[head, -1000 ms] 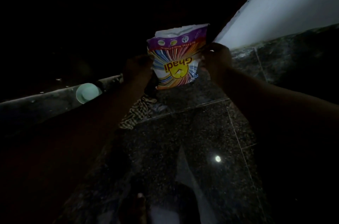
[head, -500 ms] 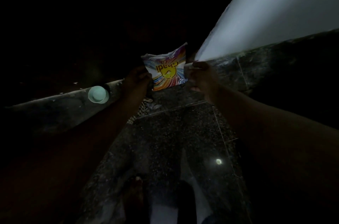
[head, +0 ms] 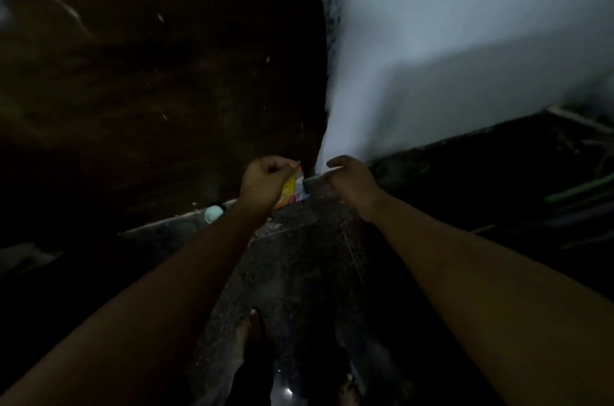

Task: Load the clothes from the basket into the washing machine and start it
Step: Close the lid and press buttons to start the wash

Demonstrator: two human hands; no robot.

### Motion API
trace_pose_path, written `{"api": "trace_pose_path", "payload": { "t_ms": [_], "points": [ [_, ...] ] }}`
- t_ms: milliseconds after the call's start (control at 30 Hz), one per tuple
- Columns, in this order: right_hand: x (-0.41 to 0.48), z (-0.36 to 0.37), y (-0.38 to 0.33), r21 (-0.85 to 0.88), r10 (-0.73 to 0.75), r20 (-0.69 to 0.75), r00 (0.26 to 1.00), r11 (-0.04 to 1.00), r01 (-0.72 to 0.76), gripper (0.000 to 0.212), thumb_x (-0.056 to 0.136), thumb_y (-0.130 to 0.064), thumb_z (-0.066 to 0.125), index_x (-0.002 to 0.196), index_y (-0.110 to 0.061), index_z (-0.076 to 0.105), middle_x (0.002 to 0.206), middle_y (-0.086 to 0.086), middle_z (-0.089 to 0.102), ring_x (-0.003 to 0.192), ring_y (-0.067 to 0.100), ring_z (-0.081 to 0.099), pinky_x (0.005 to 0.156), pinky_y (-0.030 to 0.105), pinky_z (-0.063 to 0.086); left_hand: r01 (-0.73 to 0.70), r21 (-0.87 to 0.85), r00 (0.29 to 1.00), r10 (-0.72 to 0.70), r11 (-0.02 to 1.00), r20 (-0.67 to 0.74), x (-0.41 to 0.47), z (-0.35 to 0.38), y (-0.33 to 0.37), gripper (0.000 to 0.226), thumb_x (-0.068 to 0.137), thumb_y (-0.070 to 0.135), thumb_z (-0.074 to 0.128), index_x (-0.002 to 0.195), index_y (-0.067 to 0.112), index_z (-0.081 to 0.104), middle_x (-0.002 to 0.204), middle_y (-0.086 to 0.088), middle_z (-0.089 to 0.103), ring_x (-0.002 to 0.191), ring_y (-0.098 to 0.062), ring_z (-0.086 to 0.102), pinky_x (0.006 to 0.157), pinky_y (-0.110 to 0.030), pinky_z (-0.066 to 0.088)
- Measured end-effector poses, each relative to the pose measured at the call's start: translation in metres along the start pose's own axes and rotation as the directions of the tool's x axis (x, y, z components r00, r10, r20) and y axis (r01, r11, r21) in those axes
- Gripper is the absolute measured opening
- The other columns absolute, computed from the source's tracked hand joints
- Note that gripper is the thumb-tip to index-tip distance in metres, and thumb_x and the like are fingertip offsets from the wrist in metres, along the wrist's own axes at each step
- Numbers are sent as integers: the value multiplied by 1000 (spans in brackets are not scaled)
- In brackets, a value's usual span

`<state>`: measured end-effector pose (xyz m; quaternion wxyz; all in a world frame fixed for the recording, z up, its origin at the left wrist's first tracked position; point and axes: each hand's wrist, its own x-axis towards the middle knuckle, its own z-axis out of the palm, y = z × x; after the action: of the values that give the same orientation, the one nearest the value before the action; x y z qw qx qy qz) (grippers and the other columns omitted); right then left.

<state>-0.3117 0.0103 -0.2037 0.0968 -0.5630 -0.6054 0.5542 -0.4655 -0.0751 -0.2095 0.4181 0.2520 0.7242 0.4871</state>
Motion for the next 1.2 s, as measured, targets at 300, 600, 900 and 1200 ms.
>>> {"api": "trace_pose_path", "payload": {
  "t_ms": [300,600,900,1200],
  "points": [
    [-164,-129,-95,-323,-350,-66,934,894,312,36,95,-29,63,129,-18,64,121,3,67,108,21,63,95,35,50,-224,41,963,215,974,164,-133,17,181,15,88,26,74,97,14,77,98,-6,76,95,-24,72,90,-45,58],
    [-240,-236,-118,-344,-411,-374,831,894,287,30,94,-27,66,123,-16,67,118,2,68,106,16,62,88,25,44,-496,52,831,457,867,318,-173,66,288,12,81,25,82,80,15,78,93,2,77,76,-2,68,73,-29,53],
    [-301,-312,-90,-229,-226,-696,681,969,88,28,92,-24,68,119,-13,68,113,5,70,105,21,64,98,34,50,-606,-3,613,470,795,635,-171,140,351,17,95,19,63,97,25,78,97,6,74,101,-22,68,94,-46,56],
    [-392,-334,-55,-114,-47,-877,477,987,-114,31,92,-26,69,118,-8,66,107,13,72,100,30,66,89,42,52,-681,-116,354,464,723,812,-184,224,374,13,94,17,65,103,16,75,97,1,74,102,-19,69,95,-38,53]
  ]
}}
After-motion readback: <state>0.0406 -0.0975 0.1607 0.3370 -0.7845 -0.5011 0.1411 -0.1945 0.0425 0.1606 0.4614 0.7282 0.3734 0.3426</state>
